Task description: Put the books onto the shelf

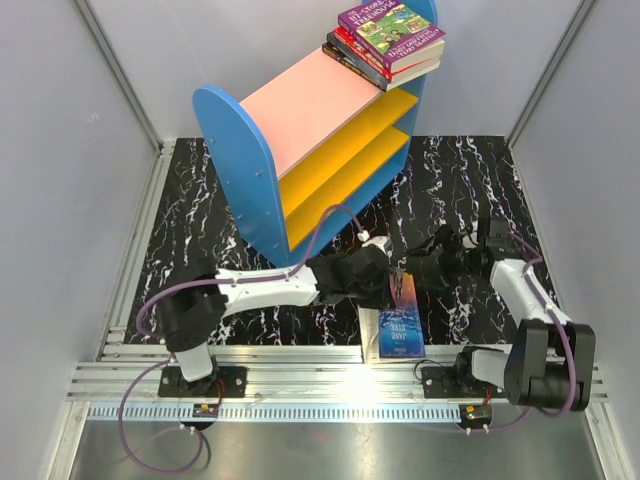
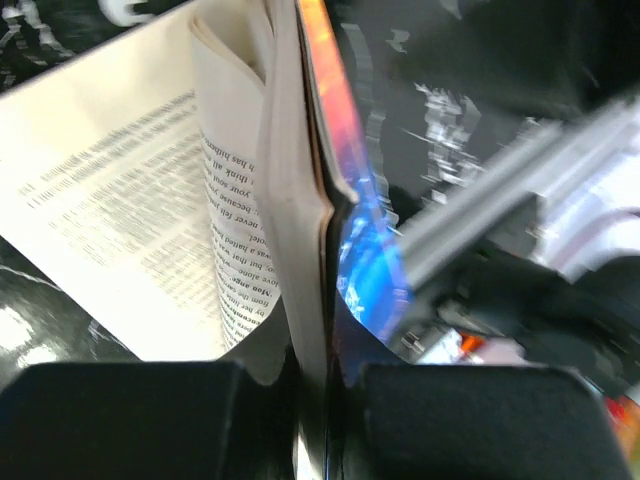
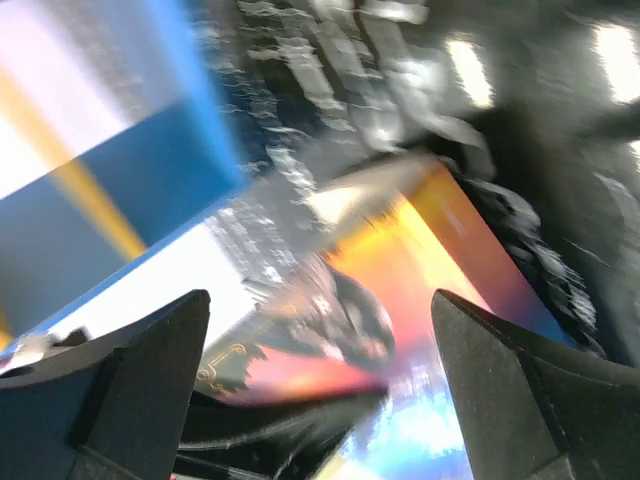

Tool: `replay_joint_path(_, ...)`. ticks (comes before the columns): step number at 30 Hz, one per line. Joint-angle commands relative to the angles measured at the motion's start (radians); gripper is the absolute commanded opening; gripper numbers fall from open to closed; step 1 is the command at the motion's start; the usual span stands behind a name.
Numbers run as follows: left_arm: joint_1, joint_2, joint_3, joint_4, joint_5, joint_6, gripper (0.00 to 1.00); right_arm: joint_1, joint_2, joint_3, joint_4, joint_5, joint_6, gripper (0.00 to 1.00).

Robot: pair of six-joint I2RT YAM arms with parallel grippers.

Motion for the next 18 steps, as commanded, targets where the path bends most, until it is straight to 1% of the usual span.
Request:
replay_joint_path(1,0.035,-0.153,0.056,0.112,0.078,0.025,0.00,0.007,-0.056,-0.078,0.185,-0.124,0.099,1.00)
replay_joint_path(2,0.042,-0.164,0.058,0.119,0.104,0.017,0.00,0.007,-0.067,-0.106,0.241,-0.130,0.112,1.00)
replay_joint_path(3,0.050,-0.175,0.069,0.122,0.115,0.014,0.00,0.007,-0.093,-0.161,0.266,-0.130,0.124,1.00)
replay_joint_path(6,0.076,-0.215,0.095,0.116,0.147,0.009,0.00,0.007,-0.143,-0.259,0.380,-0.141,0.179,1.00)
replay_joint_path(7,0.085,-0.228,0.101,0.103,0.152,0.009,0.00,0.007,-0.156,-0.284,0.420,-0.151,0.220,1.00)
replay_joint_path(8,0.091,-0.238,0.101,0.106,0.161,0.006,0.00,0.007,-0.169,-0.308,0.503,-0.162,0.244,1.00)
replay_joint_path(9,0.098,-0.247,0.098,0.113,0.169,0.003,0.00,0.007,-0.198,-0.357,0.535,-0.165,0.268,1.00)
replay_joint_path(10,0.110,-0.253,0.086,0.130,0.176,-0.003,0.00,0.005,-0.212,-0.385,0.608,-0.167,0.331,1.00)
replay_joint_path(11,0.116,-0.268,0.073,0.148,0.196,-0.024,0.00,0.007,-0.226,-0.415,0.729,-0.173,0.371,1.00)
replay_joint_path(12,0.122,-0.275,0.060,0.165,0.204,-0.034,0.00,0.007,-0.240,-0.477,0.798,-0.177,0.415,1.00)
replay_joint_path(13,0.128,-0.279,0.046,0.175,0.204,-0.040,0.00,0.007,-0.242,-0.504,0.864,-0.182,0.496,1.00)
replay_joint_path(14,0.131,-0.282,0.035,0.181,0.215,-0.047,0.00,0.007,-0.243,-0.529,0.998,-0.188,0.535,1.00)
replay_joint_path(16,0.134,-0.285,0.007,0.217,0.224,-0.058,0.00,0.007,-0.228,-0.586,1.125,-0.200,0.631,1.00)
replay_joint_path(17,0.136,-0.287,-0.041,0.251,0.233,-0.082,0.00,0.007,-0.217,-0.598,1.227,-0.220,0.655,1.00)
replay_joint_path(18,0.136,-0.288,-0.066,0.286,0.241,-0.098,0.00,0.007,-0.191,-0.615,1.280,-0.233,0.679,1.00)
